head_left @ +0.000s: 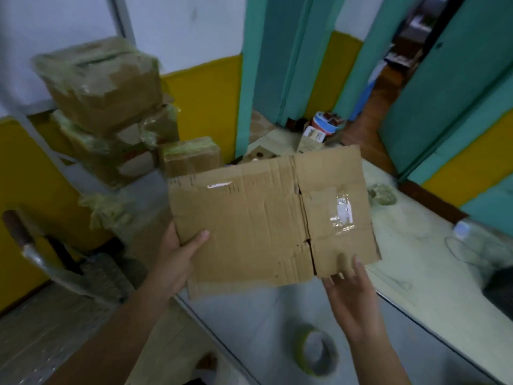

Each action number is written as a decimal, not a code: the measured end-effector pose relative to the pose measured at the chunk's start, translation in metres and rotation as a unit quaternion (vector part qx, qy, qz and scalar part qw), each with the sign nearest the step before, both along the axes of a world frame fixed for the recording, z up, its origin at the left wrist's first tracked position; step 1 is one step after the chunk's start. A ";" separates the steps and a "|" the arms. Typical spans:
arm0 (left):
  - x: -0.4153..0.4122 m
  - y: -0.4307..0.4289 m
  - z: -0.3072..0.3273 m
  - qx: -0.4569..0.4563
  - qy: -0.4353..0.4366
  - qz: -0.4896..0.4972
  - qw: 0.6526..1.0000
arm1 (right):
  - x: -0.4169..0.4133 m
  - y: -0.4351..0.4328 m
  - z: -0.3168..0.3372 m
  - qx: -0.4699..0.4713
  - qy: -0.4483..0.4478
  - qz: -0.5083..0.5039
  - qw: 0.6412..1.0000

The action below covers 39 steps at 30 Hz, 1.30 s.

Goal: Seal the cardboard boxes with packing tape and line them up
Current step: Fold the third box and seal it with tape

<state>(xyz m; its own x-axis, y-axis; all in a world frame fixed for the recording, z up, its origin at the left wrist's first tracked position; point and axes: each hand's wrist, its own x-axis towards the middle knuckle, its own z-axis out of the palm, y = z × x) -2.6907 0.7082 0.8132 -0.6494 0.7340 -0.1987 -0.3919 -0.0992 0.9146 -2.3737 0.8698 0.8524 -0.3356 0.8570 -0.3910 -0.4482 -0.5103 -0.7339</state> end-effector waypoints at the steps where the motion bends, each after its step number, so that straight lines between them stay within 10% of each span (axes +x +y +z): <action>1: 0.009 0.011 0.007 0.002 0.011 -0.019 1.000 | 0.028 0.006 0.009 0.009 -0.004 -0.036 0.999; 10: 0.096 0.096 0.044 0.020 0.131 -0.166 0.977 | 0.219 0.012 0.065 0.290 -0.382 -0.053 0.876; 28: 0.160 0.147 0.049 -0.022 0.174 -0.290 0.941 | 0.275 -0.036 0.039 0.211 -0.312 -0.178 0.909; 39: 0.224 0.139 0.023 0.046 0.213 -0.250 0.943 | 0.261 -0.012 0.016 0.145 -0.452 -0.273 0.837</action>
